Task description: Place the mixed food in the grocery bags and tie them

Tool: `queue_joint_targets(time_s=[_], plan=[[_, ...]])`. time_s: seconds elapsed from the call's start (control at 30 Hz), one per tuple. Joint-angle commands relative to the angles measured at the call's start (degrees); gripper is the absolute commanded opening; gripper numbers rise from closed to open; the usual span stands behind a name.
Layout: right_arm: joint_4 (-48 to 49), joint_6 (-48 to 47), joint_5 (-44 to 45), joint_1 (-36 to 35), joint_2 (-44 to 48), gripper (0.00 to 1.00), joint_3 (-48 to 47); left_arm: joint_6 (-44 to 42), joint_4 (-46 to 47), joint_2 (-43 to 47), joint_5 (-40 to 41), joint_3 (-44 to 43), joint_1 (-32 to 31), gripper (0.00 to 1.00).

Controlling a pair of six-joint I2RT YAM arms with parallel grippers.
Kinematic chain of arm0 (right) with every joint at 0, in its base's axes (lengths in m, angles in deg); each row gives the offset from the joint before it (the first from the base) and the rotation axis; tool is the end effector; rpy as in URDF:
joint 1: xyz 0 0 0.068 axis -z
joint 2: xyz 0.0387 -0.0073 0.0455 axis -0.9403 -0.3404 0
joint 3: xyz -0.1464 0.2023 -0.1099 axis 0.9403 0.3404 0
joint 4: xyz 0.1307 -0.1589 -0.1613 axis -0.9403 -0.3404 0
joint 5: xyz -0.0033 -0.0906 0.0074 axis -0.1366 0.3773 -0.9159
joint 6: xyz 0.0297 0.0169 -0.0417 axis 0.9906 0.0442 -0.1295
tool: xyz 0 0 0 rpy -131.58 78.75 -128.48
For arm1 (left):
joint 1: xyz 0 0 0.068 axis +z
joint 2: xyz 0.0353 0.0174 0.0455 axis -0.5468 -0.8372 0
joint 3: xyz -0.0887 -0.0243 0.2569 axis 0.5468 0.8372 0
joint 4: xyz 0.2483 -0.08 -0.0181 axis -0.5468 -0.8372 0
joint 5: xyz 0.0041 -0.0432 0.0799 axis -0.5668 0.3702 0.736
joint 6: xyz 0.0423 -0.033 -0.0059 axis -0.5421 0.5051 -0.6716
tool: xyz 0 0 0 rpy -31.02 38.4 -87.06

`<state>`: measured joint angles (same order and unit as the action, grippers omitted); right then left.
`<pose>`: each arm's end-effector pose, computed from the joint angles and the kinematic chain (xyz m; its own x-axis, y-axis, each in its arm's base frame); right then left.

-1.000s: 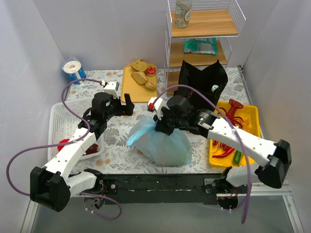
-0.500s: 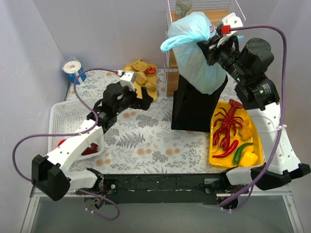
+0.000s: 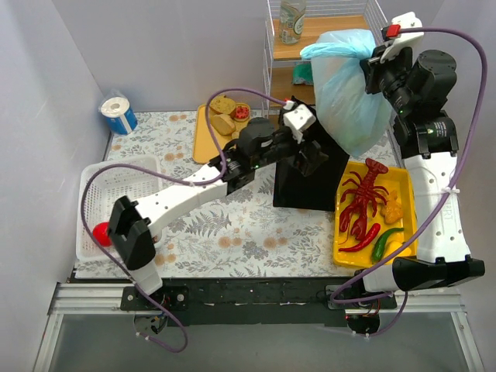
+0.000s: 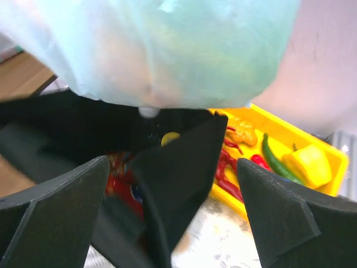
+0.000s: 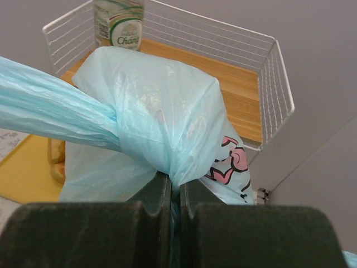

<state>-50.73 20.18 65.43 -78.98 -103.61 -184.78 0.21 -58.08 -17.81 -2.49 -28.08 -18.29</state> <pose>0.2638 0.0448 0.5524 0.1618 -0.1635 -0.9732 -0.2253 0.9540 -0.1977 0.2446 -0.3167 0.3939 -0.6050 -0.2549 -0.7543 0.6359 0.4155 -0.6504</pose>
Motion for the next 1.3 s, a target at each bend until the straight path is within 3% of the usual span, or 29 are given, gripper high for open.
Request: queue_joint_targets(time_s=[0.0, 0.1, 0.33, 0.43, 0.47, 0.57, 0.67, 0.7, 0.73, 0.9, 1.03, 1.1, 1.27], plan=[[4.01, 2.46, 0.29, 1.94, 2.27, 0.01, -0.73, -10.16, 0.58, -7.48, -2.90, -8.76, -0.94, 0.98], [4.36, 3.25, 0.20, 2.29, 2.54, 0.01, -0.81, -13.68, -1.62, -12.57, -2.29, -14.30, -0.94, 0.98], [2.78, 4.13, -2.52, 2.56, 0.61, 0.01, -4.77, -18.26, -5.13, -17.34, 1.85, -18.00, -1.03, 0.98], [4.09, 5.09, -4.45, 2.64, 0.25, 0.01, -5.48, -16.33, -6.98, -15.33, 0.37, -14.43, -1.03, 0.84], [4.62, 5.44, -4.98, 2.64, 0.34, 0.01, -4.95, -15.54, -6.55, -14.19, 0.01, -13.10, -1.20, 0.73], [7.87, 6.94, -6.74, 2.73, 0.60, 0.01, -3.46, -12.55, -4.10, -10.07, -0.96, -6.86, -1.73, 0.63], [10.33, 8.51, -9.11, 2.73, 0.17, 0.01, -3.02, -10.79, -2.86, -7.16, -1.58, -2.90, -2.43, 0.42], [11.03, 8.96, -10.60, 2.65, 0.16, 0.01, -1.88, -10.44, -2.85, -6.62, -1.84, -2.28, -2.70, 0.30], [12.17, 9.48, -11.31, 2.64, 0.51, 0.01, -0.92, -10.00, -2.85, -6.10, -2.10, -1.58, -2.87, 0.26], [22.01, 15.01, -16.40, 2.64, 2.97, 0.01, 8.13, -10.52, -2.77, -3.72, -2.99, 1.76, -5.68, 0.12], [31.41, 16.52, -19.31, 2.56, 7.97, 0.01, 22.95, -11.14, -2.77, -1.71, -3.86, 4.14, -7.44, 0.01], [34.23, 16.35, -20.10, 2.56, 9.21, 0.01, 26.85, -11.66, -0.75, -0.47, -6.57, 5.37, -7.88, 0.00], [31.97, 17.05, -19.94, 2.64, 14.04, 0.01, 36.60, -11.84, 0.57, 1.55, -2.82, 7.40, -8.68, 0.00]])
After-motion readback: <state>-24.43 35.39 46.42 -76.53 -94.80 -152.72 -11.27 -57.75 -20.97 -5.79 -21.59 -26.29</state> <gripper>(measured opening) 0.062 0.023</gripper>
